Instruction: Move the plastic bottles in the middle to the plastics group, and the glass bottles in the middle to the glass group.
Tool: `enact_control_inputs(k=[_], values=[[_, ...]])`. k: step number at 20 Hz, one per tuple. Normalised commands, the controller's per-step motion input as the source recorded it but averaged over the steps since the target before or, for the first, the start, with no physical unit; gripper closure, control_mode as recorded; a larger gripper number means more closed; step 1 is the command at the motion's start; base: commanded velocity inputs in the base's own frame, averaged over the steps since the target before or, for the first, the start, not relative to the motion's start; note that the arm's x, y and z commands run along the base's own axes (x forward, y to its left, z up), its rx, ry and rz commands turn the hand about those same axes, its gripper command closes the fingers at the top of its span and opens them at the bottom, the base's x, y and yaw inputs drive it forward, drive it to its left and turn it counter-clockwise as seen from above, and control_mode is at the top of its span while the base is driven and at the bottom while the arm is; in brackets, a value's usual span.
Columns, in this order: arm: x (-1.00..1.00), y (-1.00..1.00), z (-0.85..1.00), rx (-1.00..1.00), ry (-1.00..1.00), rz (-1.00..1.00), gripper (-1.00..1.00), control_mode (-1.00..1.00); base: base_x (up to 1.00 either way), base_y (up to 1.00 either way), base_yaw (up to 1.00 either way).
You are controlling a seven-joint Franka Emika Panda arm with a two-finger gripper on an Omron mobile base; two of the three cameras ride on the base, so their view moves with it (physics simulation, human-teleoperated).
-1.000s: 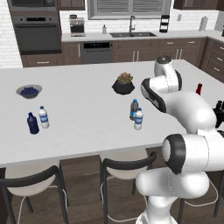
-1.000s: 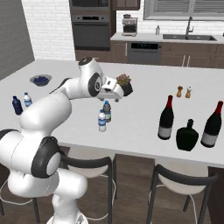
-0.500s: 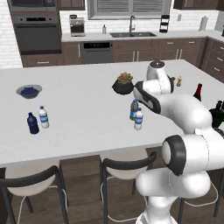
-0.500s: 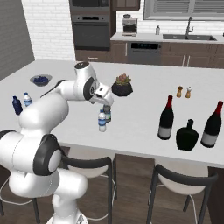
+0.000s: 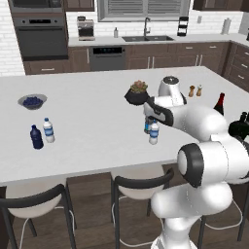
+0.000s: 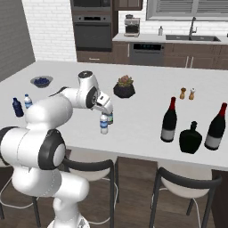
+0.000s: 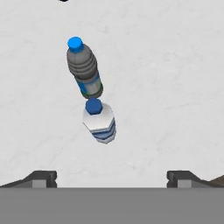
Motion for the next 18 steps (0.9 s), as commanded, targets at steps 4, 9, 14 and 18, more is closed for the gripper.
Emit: enact_control_inputs(k=[4,9,14,18], values=[[0.15,0.09,-0.24,0.0,0.0,0.0,-1.0,-1.0,0.0,0.0,0.0],[0.17,0.0,-0.29,0.0,0.0,0.0,-1.0,-1.0,0.0,0.0,0.0],[0.19,-0.02,-0.31,0.0,0.0,0.0,-1.0,-1.0,0.0,0.0,0.0],[0.26,-0.01,-0.31,0.0,0.05,0.0,-1.0,-1.0,0.0,0.0,0.0]])
